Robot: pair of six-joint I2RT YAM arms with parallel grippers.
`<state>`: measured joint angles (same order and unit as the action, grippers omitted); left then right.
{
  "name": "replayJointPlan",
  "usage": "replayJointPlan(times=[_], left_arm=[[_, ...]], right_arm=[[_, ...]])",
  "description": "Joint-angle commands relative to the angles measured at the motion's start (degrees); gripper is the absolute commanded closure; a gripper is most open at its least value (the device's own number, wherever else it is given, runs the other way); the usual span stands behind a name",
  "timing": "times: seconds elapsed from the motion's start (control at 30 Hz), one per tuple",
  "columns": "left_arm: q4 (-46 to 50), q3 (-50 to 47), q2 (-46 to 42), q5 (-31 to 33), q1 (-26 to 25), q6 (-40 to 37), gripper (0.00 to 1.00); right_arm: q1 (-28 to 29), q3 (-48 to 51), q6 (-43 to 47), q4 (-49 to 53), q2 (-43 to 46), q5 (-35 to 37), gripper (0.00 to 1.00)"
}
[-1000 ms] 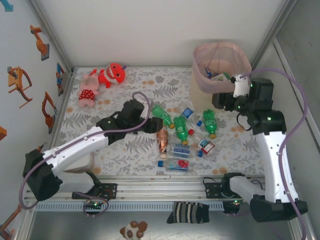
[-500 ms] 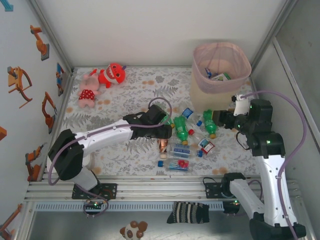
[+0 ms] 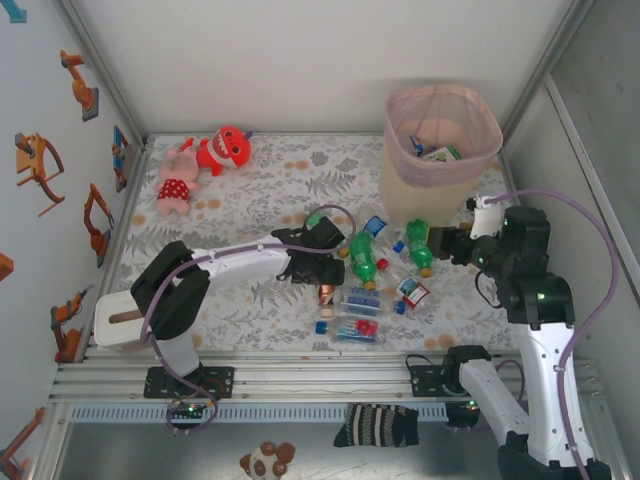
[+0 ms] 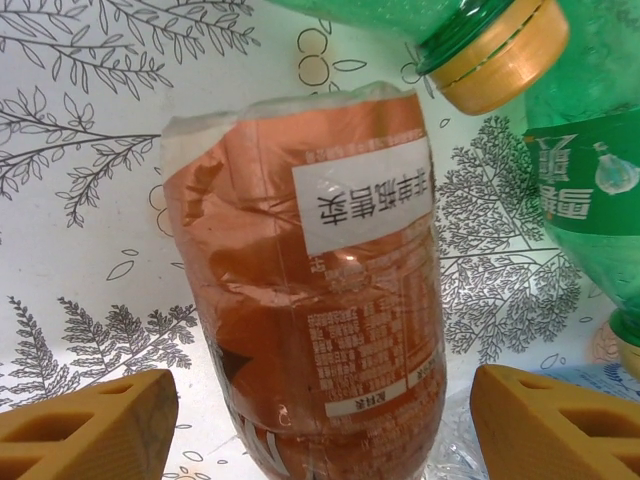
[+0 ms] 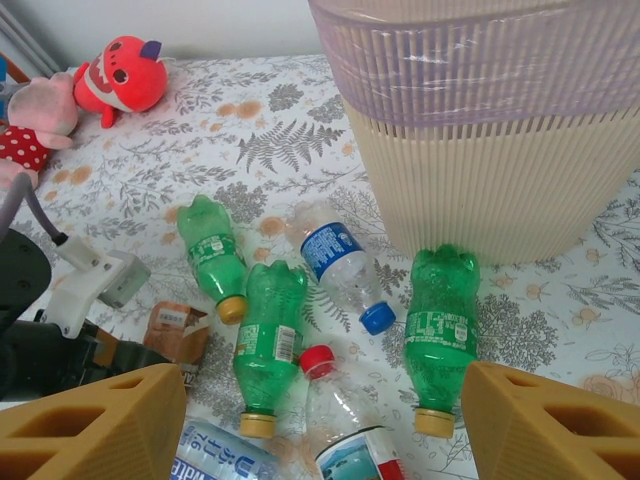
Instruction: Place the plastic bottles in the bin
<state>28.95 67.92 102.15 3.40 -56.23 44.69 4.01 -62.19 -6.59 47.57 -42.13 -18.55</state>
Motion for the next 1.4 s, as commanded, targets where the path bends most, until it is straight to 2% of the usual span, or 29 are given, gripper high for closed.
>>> replayJointPlan(times=[0.0,0.3,0.57,0.8,1.0,1.2,1.37], left_arm=[[-0.1,-0.6,1.3,-0.5,-0.1,1.3,0.25],[0.5,-1.6,2.2,1.2,0.2,0.3,0.31],[1.5,-3.8,-0.7,2.2,0.7,-0.2,0.35],[2.2,-5.5,-5.4,3.7,1.3,-1.7,0.4],[2.5,-7.3,-13.1,5.1,1.8,-3.6,0.43],[-3.6,-9.0,-21.1,2.9,1.9,-8.5,0.45],[-10.2,-9.9,-26.7,-3.4,1.9,-15.0,0.46]], right_arm=[[0.5,0.4,0.7,1.6,1.2,-0.2,0.28],[0.5,1.8,0.3,3.2,3.7,-0.3,0.28],[0.5,0.4,-1.4,3.8,4.1,-0.6,0.29],[0.5,-1.3,-1.9,3.1,2.7,-1.3,0.3],[0.5,-3.6,-3.8,1.7,0.6,-3.7,0.32],[0.5,-3.1,-6.8,0.1,2.0,-6.4,0.32],[0.5,-3.2,-9.3,-1.8,2.5,-7.8,0.32]])
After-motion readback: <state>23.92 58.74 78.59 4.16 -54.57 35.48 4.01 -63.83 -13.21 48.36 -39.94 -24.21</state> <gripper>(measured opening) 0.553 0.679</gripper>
